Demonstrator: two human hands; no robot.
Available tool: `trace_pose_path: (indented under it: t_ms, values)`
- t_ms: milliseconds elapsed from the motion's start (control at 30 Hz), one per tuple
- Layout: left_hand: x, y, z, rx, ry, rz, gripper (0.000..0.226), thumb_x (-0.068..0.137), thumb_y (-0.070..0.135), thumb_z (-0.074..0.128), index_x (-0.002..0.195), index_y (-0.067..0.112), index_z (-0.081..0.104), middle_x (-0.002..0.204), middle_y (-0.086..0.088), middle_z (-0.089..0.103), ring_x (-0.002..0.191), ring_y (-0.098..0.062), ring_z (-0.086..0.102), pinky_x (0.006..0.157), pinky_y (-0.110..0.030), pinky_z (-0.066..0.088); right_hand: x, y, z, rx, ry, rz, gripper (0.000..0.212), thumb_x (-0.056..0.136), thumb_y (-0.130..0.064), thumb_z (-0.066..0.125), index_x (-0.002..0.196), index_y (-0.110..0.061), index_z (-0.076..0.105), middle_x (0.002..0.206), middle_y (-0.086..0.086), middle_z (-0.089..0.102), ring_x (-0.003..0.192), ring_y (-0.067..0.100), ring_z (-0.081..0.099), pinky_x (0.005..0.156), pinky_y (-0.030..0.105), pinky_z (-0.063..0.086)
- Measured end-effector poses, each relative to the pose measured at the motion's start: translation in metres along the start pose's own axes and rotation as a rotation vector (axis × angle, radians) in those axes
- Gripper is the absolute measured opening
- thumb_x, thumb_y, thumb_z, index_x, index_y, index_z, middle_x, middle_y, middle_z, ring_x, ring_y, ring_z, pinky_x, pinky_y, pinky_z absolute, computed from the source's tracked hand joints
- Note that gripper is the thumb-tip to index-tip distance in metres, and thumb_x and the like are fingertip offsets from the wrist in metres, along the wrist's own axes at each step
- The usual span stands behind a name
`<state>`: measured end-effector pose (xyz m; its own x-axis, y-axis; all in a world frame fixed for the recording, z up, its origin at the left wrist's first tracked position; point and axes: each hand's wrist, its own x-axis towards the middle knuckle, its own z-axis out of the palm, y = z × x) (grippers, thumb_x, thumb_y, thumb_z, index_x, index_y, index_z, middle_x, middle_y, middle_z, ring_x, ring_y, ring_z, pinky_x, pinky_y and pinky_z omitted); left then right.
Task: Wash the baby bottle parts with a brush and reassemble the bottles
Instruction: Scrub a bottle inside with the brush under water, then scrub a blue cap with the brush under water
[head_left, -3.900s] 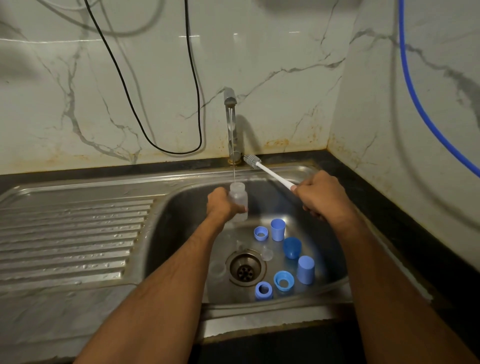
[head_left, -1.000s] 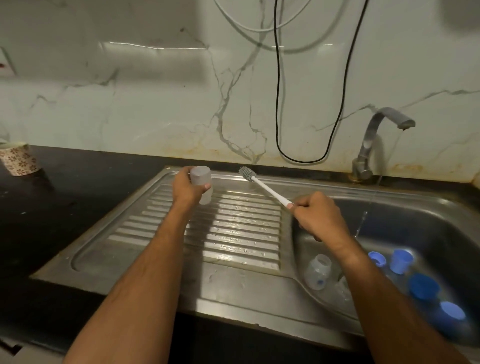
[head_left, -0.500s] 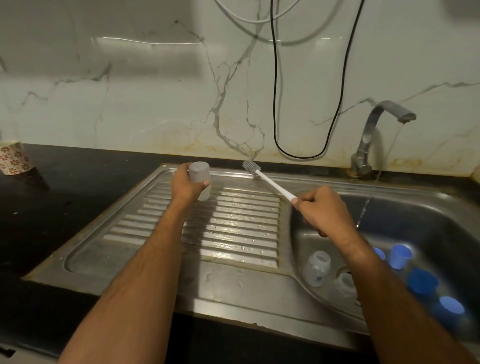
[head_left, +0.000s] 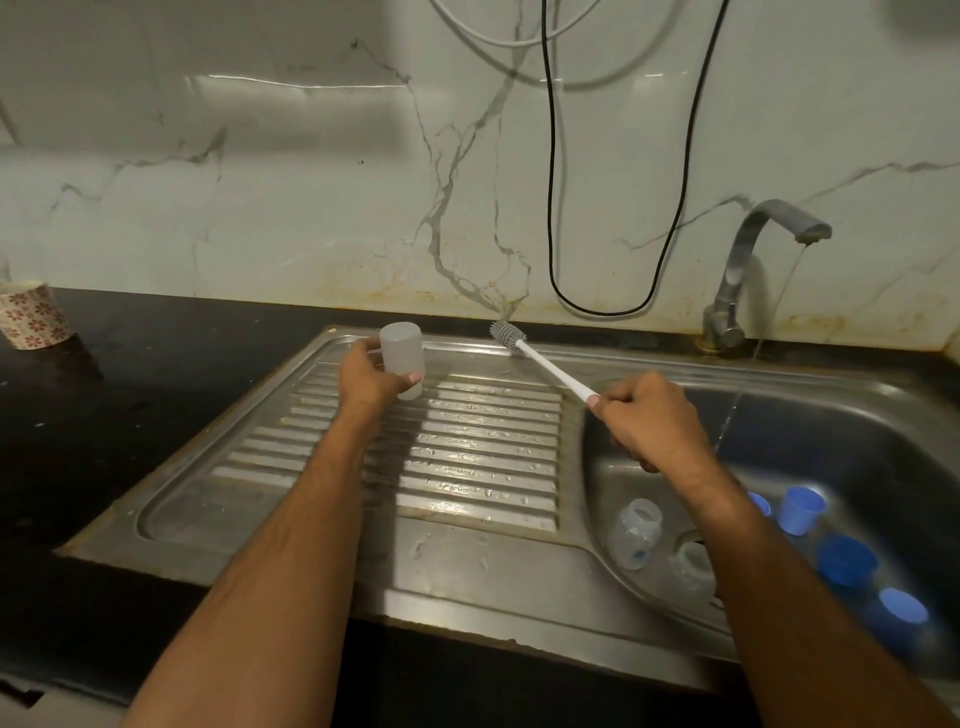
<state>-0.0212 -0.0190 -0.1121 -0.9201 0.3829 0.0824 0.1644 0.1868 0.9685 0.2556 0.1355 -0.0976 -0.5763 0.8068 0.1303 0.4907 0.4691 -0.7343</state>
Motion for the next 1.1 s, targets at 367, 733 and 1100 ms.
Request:
trace_pose_path:
  t_ms: [367,733,1100]
  values:
    - [-0.05,-0.004,-0.008,0.079,0.095,-0.065,0.063,0.077,0.009,0.084,0.132,0.011,0.054,0.129,-0.009,0.061,0.12,-0.028,0.058,0.102,-0.044,0.052,-0.027,0.02,-0.045,0.013,0.07,0.093,0.021,0.095,-0.037,0.064,0.089,-0.022,0.078,0.063,0.004,0.068,0.052,0.021,0.058,0.054,0.033,0.05]
    - [-0.108,0.036,0.072,0.054,0.008,0.024,0.05,0.078,0.011,0.084,0.121,0.012,0.06,0.117,-0.008,0.063,0.111,-0.026,0.06,0.1,-0.044,0.052,-0.072,0.088,-0.128,-0.118,0.105,0.235,0.028,0.095,-0.034,0.064,0.077,-0.017,0.074,0.057,0.006,0.067,0.037,0.017,0.054,0.046,0.029,0.048]
    - [-0.152,0.06,0.255,0.11,-0.319,0.089,0.022,0.076,0.007,0.085,0.089,0.014,0.068,0.094,-0.008,0.072,0.097,-0.025,0.069,0.093,-0.037,0.055,-0.057,0.136,-0.186,-0.139,0.153,0.363,0.035,0.094,-0.032,0.065,0.065,-0.013,0.064,0.058,0.006,0.06,0.054,0.023,0.056,0.058,0.026,0.043]
